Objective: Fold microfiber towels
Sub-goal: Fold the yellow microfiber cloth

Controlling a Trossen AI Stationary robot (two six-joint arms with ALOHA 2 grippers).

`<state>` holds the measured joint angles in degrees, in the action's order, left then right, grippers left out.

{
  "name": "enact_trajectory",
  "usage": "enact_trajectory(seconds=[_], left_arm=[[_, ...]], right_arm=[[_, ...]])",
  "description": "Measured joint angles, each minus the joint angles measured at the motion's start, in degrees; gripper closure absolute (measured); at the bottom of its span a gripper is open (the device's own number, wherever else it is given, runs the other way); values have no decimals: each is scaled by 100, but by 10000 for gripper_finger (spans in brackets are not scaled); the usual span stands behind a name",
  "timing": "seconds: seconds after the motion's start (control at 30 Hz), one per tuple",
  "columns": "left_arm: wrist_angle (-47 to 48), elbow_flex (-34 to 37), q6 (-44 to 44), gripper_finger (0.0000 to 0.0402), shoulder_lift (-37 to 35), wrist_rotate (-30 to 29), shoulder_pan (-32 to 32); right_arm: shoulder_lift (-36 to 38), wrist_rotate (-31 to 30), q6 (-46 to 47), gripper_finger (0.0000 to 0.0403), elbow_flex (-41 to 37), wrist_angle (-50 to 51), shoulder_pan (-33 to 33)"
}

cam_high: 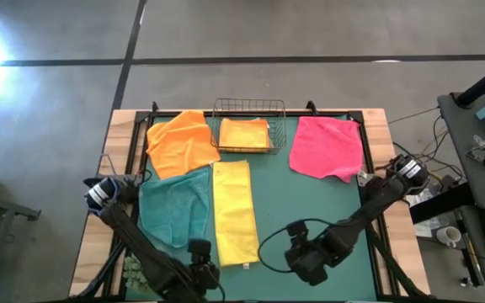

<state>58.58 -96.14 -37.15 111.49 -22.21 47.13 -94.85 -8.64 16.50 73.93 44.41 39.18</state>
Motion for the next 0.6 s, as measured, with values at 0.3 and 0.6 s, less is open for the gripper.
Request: enact_trajectory(seconds=[0.3,0.6], left_arm=[[-371,2,2,214,576,-331,-4],[-590,4,2,214,1007,-585,-66]], right_arm=[[-207,-56,-838,245,-22,-1516,-14],[-760,-471,-1433,245,-38,-2317,-177]])
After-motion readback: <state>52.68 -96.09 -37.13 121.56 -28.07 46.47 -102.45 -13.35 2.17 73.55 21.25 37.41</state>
